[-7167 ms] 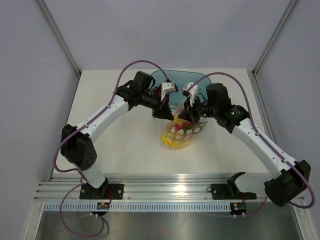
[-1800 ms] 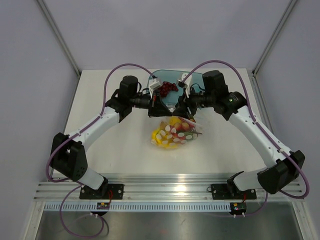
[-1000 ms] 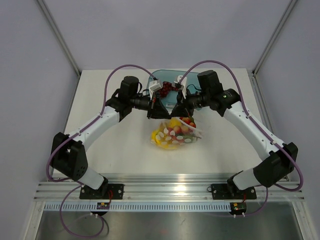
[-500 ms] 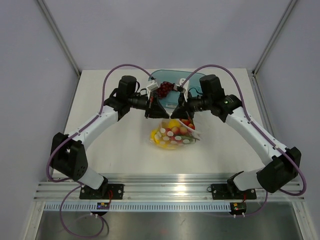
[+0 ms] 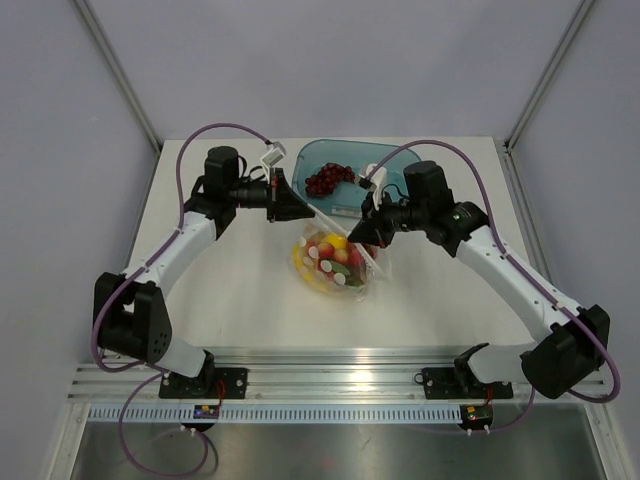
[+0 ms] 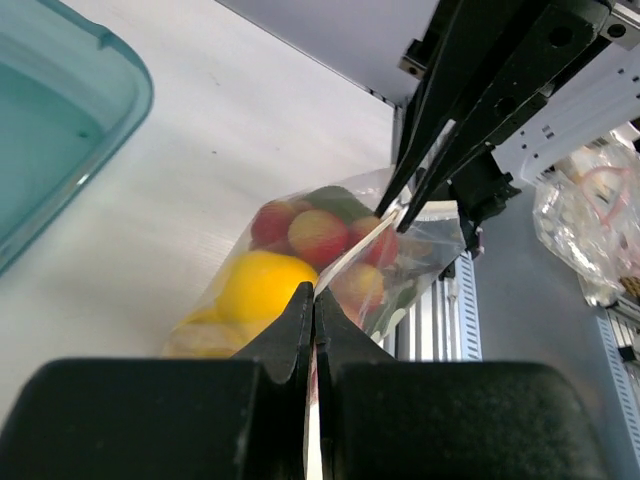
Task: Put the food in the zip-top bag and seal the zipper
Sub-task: Zip the zipper food storage bag at the center of the board.
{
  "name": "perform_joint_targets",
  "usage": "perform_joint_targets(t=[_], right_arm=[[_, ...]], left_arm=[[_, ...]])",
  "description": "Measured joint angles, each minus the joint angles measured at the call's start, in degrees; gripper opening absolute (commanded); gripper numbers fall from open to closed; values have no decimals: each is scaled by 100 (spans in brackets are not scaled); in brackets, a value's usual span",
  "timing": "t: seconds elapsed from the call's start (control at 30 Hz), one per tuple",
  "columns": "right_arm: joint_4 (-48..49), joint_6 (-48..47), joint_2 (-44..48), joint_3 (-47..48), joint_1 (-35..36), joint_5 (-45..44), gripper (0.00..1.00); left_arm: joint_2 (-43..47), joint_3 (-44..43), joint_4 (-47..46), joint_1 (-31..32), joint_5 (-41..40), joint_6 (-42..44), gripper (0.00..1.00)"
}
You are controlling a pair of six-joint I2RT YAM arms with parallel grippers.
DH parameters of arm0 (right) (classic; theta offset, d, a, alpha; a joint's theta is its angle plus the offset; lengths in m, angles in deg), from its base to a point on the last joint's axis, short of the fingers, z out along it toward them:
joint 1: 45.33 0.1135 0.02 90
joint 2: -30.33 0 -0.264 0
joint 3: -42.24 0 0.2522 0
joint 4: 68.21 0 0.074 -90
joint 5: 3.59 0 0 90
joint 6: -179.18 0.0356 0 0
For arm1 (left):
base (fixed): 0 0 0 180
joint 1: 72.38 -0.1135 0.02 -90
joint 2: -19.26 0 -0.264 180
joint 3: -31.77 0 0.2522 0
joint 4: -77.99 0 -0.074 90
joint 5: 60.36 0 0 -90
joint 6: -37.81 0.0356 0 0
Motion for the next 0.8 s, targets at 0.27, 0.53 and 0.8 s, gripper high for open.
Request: perform_joint_targets(t=[0.27,0.53,0.8], right_arm=[[52,645,863,-614,15,-496,0],[-20,966,1491,-1054,17,-874,0],[-289,1143,2094,-1624,22,-1169,0]], left_arm=[[505,223,-365,-243,-382,-424,0],[579,195,-181,-382,-885,-564,0],[778,188,7,-581,-1311,-566,0]])
